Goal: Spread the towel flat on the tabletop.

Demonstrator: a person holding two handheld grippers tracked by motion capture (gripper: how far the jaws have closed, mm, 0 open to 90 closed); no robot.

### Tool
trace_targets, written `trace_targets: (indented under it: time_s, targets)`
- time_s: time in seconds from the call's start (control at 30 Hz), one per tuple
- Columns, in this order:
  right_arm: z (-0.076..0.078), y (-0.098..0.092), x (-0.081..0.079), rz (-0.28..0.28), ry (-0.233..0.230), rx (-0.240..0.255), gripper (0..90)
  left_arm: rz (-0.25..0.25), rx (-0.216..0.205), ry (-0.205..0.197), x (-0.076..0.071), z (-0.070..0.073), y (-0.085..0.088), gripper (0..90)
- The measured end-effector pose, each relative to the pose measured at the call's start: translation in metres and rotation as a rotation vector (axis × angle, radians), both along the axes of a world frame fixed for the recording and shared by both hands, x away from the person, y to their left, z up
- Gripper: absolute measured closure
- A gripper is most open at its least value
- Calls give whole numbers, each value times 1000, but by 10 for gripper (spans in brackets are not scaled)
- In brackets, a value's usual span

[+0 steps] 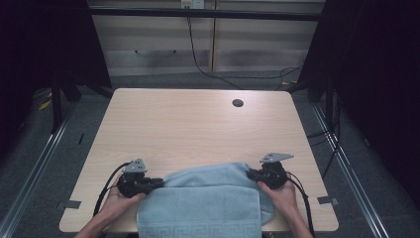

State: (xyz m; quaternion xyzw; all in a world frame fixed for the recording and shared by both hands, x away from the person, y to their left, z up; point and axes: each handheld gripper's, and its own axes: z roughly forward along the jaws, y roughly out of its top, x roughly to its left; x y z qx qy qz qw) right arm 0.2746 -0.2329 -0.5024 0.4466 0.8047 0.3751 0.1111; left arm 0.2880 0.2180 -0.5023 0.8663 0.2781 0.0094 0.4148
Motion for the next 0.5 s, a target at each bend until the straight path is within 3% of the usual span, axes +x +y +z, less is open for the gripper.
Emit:
trace_targets:
  time_s: [0.13,0.23,0.33,0.43,0.5]
  targets:
    - [3,6,-31,72,18,5,867,-46,-65,19,-29,8,12,820]
    - [11,8,-53,87,-2,41,868,-51,-122,-5,-47,19,21,819]
    - [33,4,-67,59,-82,102,870,-37,-174,-37,-51,29,27,820]
    - [56,-3,-66,29,-164,126,870,-3,-224,-73,-41,44,29,820]
    - [73,-8,-62,7,-219,156,870,8,-266,-117,-34,62,30,820]
